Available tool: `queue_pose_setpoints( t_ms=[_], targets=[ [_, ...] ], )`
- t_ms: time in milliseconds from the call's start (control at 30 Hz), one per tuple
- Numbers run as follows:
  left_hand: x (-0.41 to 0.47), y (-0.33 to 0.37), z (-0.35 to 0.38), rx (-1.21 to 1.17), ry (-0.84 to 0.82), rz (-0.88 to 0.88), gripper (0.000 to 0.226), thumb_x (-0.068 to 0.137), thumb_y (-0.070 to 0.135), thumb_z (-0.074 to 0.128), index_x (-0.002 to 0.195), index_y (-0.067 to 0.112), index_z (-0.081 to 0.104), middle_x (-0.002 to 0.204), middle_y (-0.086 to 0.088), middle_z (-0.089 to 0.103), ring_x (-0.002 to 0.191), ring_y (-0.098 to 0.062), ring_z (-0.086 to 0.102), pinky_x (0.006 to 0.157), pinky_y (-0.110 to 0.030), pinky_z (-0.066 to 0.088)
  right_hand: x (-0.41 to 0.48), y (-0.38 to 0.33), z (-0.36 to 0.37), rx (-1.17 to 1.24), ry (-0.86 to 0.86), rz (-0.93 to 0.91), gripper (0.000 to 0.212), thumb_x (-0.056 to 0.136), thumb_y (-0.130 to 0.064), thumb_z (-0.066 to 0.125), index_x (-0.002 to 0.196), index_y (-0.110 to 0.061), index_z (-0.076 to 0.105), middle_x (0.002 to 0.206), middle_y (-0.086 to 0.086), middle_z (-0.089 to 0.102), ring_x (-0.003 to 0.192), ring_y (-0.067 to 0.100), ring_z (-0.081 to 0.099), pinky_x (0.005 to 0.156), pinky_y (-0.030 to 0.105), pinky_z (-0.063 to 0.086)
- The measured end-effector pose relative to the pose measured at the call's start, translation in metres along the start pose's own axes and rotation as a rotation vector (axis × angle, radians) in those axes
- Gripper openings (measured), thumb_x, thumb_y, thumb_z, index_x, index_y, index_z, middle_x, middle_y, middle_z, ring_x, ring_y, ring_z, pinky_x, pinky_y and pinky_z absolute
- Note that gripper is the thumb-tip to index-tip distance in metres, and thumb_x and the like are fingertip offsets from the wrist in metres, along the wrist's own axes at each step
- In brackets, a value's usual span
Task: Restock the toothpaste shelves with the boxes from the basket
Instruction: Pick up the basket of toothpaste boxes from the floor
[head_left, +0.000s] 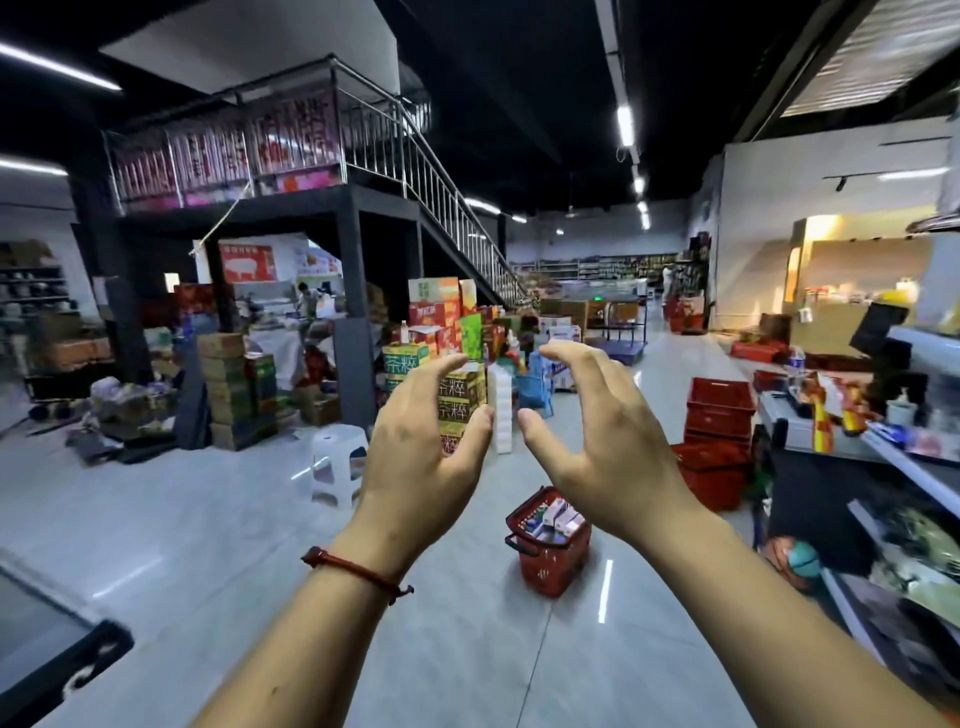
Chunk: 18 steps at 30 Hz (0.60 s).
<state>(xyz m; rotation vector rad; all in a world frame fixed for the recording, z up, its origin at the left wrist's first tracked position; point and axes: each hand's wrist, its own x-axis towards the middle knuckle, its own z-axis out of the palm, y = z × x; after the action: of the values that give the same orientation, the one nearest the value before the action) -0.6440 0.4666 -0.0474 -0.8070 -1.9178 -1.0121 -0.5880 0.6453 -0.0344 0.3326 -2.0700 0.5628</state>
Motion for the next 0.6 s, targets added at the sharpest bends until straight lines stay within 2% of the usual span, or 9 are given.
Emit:
queue_pose_setpoints(
  t_ms=[133,367,500,600],
  targets=[
    [0.046,-0.076,0.05,0.067,-0.053,-0.041,0.05,0.093,0.038,0.057,0.139,0.02,0.049,0.132,0.003,0.059,0.123,-0.015,0.056,0.103,-0.043,0.049,0.048,0.06,0.065,-0.042,-0.012,0.007,0.054,0.089,-0.042,0.058,0.137,-0.019,0.049,0.132,-0.002,0.056,0.124,0.017,0.049,0.105,0.031,0.04],
    [0.141,-0.199,0.14,0.115,-0.105,-0.056,0.051,0.092,0.037,0.056,0.138,0.018,0.05,0.132,0.001,0.06,0.122,-0.018,0.055,0.104,-0.045,0.048,0.145,0.164,0.164,-0.067,-0.02,0.055,0.054,0.089,-0.044,0.056,0.137,-0.02,0.049,0.132,-0.002,0.056,0.122,0.017,0.049,0.104,0.036,0.043],
    [0.178,-0.256,0.223,0.089,-0.15,-0.081,0.048,0.092,0.036,0.058,0.136,0.019,0.051,0.13,0.001,0.06,0.121,-0.019,0.055,0.104,-0.039,0.046,0.176,0.247,0.21,-0.068,-0.01,0.107,0.054,0.09,-0.042,0.059,0.138,-0.019,0.048,0.131,-0.001,0.057,0.123,0.018,0.051,0.104,0.038,0.044],
    [0.198,-0.293,0.294,0.082,-0.197,-0.092,0.05,0.091,0.041,0.056,0.136,0.021,0.051,0.13,0.001,0.06,0.12,-0.02,0.056,0.103,-0.044,0.047,0.19,0.316,0.242,-0.106,-0.041,0.136,0.056,0.09,-0.042,0.06,0.139,-0.019,0.048,0.133,-0.001,0.056,0.124,0.018,0.05,0.105,0.037,0.043]
  ],
)
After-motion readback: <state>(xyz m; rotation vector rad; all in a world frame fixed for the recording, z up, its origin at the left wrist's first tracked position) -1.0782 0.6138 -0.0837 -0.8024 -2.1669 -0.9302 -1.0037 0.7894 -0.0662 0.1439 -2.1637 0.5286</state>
